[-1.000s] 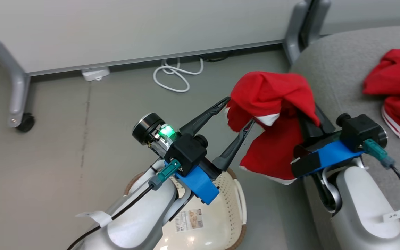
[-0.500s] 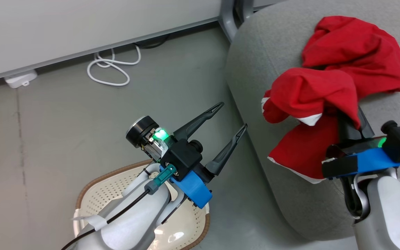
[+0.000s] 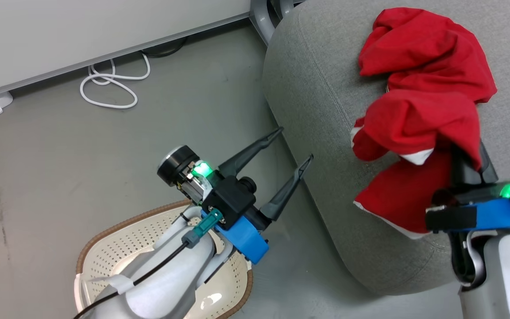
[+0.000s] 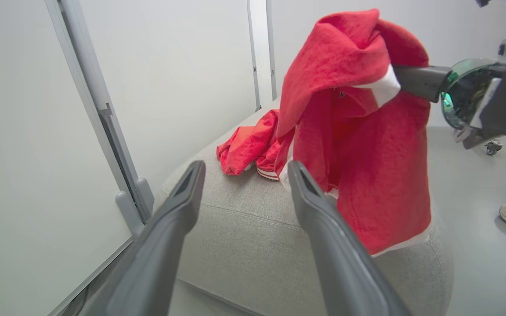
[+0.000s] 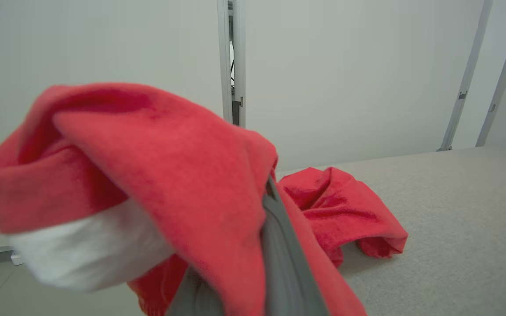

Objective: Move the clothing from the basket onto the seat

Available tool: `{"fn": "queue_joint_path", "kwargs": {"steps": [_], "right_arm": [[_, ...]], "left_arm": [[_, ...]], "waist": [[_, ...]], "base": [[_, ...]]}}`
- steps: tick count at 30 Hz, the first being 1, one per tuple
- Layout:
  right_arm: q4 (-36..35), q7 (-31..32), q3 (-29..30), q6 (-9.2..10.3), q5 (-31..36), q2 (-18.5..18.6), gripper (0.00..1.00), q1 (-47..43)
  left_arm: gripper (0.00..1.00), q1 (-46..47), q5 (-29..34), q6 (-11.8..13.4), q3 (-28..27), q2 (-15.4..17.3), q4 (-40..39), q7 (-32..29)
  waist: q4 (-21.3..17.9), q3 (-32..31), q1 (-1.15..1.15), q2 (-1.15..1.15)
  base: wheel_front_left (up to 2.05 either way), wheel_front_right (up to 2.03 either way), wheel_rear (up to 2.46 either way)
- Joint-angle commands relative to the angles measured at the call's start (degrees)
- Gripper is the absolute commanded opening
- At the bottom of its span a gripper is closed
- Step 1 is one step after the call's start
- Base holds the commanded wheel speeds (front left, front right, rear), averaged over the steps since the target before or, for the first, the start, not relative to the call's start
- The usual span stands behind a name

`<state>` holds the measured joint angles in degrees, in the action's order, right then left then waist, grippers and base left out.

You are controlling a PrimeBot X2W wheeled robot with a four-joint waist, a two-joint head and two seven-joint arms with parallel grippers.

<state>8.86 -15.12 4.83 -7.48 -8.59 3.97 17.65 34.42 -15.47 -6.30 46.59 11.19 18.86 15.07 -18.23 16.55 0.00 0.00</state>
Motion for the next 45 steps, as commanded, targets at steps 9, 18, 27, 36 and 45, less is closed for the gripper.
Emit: {"fn": "queue_joint_path", "kwargs": {"steps": [9, 18, 27, 36, 45], "right_arm": [[-3.1, 0.0, 5.8, -0.02, -0.4, 3.4, 0.0, 16.1], [2.7, 0.0, 17.2, -0.02, -2.9, 13.7, 0.0, 35.6], [18.0, 0.0, 18.3, -0.02, -4.5, 19.7, 0.0, 41.0], [33.2, 0.0, 17.9, -0.02, -5.4, 17.4, 0.0, 38.1], [30.3, 0.0, 18.5, -0.02, -5.5, 15.7, 1.0, 32.0]], "left_arm": [[1.0, 3.9, 1.4, 1.3, -1.7, 2.0, -1.8, -0.2], [1.0, 9.3, 3.1, 1.0, -1.1, 2.0, -3.7, -1.6], [1.0, 12.7, 4.4, 1.1, -0.8, 3.0, -4.3, -2.1], [1.0, 13.2, 4.1, 1.2, -0.1, 2.7, -3.7, -1.5], [1.0, 11.0, 2.8, 2.4, -0.9, 2.9, -1.9, -0.5]], "waist": [[2.0, 6.2, 0.0, 0.0], [6.1, 17.3, 0.0, 0.0], [6.7, 25.2, 0.0, 0.0], [6.7, 26.4, 0.0, 0.0], [6.7, 21.6, 0.0, 0.0]], "base": [[0.0, 0.0, 0.0], [0.0, 0.0, 0.0], [0.0, 0.0, 0.0], [0.0, 0.0, 0.0], [0.0, 0.0, 0.0]]}}
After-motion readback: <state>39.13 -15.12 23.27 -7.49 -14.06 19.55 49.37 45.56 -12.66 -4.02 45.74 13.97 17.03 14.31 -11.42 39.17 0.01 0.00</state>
